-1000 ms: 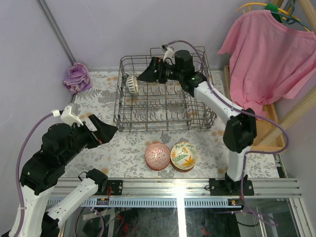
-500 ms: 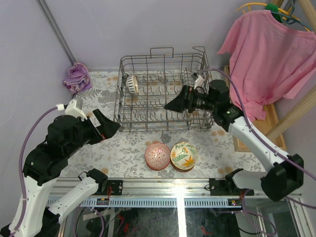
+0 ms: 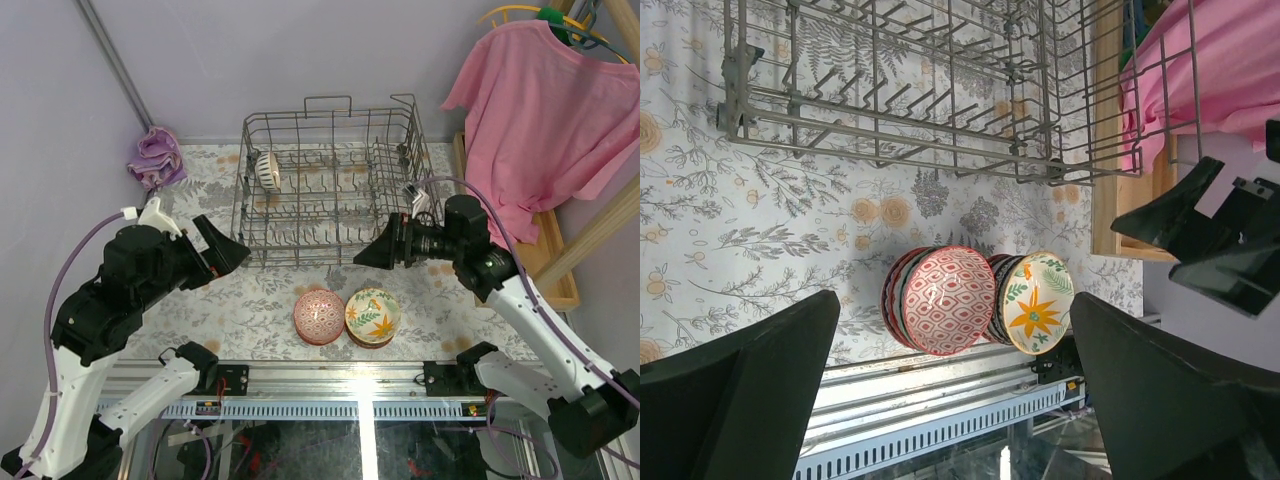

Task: Load the bowls into the dish rack
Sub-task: Pick up the bowl from the center of the board.

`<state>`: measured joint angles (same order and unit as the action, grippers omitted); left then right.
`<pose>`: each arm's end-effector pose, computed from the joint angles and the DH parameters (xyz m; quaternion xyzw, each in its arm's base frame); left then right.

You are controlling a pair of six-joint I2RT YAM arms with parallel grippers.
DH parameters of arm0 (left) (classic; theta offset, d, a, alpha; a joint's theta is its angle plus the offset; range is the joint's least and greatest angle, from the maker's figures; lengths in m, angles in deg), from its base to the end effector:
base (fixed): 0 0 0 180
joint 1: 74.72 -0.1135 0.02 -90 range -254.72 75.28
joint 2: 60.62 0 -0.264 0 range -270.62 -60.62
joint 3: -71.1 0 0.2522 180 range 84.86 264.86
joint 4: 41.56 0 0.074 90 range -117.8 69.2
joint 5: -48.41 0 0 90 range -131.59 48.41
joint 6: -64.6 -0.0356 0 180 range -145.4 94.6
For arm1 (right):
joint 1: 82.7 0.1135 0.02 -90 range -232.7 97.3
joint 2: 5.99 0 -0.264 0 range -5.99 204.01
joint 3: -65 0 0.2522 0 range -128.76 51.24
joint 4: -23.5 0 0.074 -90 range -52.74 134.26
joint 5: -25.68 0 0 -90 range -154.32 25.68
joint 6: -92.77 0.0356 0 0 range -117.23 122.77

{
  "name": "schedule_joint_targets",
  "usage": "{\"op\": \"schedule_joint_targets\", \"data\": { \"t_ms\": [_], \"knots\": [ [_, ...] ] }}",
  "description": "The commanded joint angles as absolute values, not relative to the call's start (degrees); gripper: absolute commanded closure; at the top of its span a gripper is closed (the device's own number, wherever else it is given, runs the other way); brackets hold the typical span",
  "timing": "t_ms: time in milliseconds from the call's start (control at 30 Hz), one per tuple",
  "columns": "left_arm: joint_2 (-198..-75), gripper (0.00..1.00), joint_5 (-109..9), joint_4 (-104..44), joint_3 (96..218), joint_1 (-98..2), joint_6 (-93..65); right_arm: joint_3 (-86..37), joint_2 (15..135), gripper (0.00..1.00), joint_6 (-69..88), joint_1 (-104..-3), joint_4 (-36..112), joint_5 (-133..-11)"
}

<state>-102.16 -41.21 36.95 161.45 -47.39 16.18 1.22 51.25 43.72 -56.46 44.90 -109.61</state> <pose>0.0745 -0.0382 0.4241 -0.1089 0.8578 -0.2818 0.4158 0.1892 0.1215 0.3388 -0.1392 0.7555 0.5656 0.2999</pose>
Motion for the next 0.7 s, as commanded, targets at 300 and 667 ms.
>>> {"op": "schedule_joint_targets", "data": {
  "t_ms": [300, 667],
  "knots": [
    [-100.61, 0.0, -49.96, 28.62, 153.24, -47.21, 17.47, 1.09, 41.8, 0.01, 35.07, -56.64, 65.7, -106.86],
    [-98.06, 0.0, -53.64, 26.75, 143.46, -47.21, 15.76, 5.96, 36.75, 0.01, 37.58, -56.57, 67.78, -107.17]
  ]
}}
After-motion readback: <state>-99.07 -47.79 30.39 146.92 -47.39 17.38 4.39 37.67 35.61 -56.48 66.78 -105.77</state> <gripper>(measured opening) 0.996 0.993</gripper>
